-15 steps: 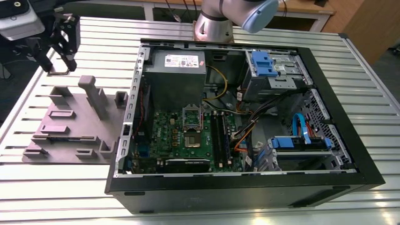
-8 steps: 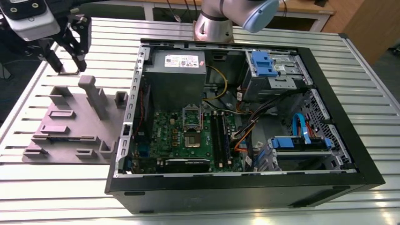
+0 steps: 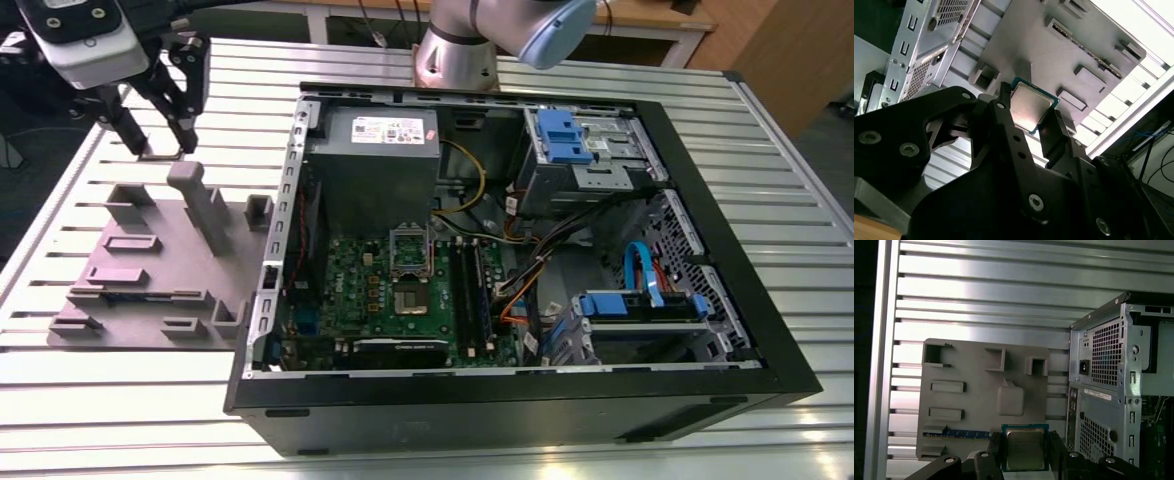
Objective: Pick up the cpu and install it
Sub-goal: 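Pick up the cpu and move it towards the insertion slot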
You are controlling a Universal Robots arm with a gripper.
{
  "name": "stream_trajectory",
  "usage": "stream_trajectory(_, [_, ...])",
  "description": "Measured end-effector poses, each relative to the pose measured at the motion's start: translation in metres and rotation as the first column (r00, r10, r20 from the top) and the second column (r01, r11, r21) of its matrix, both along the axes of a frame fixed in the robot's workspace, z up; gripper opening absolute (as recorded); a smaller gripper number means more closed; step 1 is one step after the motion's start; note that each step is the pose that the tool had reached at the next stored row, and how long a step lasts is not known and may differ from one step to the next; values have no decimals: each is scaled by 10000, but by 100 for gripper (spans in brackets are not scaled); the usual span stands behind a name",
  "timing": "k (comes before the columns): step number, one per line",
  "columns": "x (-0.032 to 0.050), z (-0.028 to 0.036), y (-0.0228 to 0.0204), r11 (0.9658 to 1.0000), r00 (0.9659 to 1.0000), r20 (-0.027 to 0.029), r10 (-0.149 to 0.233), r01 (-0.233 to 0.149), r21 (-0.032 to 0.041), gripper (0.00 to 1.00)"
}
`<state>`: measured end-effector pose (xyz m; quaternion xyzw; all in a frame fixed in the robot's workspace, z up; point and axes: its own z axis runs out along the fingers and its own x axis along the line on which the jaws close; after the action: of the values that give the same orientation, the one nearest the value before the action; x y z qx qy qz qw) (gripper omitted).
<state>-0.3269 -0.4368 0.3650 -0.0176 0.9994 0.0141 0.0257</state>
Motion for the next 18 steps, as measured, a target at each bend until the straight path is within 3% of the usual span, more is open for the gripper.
stream_trajectory(18, [198,0,0,10000,10000,0,0,0,-1,47])
